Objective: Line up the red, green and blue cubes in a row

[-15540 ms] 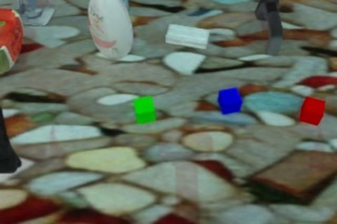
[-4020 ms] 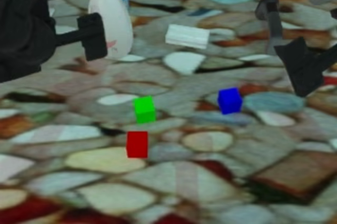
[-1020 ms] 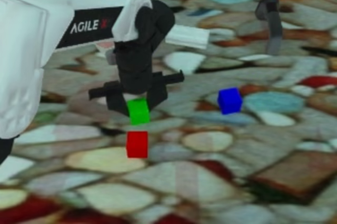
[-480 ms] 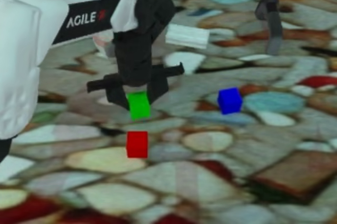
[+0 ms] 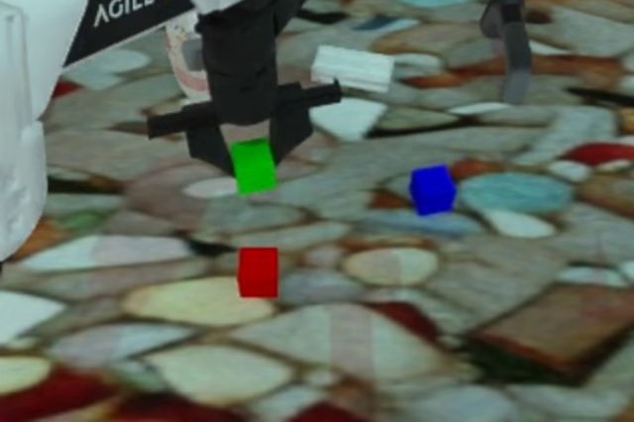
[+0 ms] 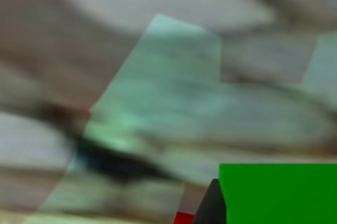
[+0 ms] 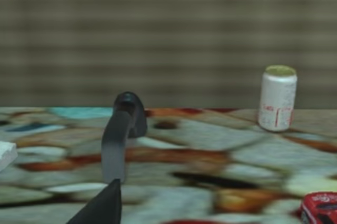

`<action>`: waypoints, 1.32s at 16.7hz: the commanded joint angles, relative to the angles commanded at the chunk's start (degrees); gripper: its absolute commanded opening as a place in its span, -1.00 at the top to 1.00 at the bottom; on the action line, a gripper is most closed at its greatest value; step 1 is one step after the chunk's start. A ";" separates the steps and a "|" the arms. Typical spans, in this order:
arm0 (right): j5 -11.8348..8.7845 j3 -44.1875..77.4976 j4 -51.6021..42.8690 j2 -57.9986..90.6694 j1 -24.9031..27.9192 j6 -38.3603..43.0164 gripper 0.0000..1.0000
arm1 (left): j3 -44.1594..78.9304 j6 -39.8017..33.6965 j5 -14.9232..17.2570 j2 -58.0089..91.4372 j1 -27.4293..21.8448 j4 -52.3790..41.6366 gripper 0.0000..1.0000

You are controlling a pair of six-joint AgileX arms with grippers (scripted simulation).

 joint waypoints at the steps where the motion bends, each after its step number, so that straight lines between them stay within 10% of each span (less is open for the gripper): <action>1: 0.00 0.00 0.00 0.00 0.00 0.00 -1.00 | -0.10 0.09 -0.01 0.20 -0.32 0.12 1.00; 12: 0.00 0.00 0.00 0.00 0.00 0.00 -1.00 | 1.77 -0.89 -0.09 -1.57 -14.16 -3.27 1.00; 22: 0.00 0.00 0.00 0.00 0.00 0.00 -1.00 | -5.50 -0.95 -0.11 -0.22 -14.42 5.57 1.00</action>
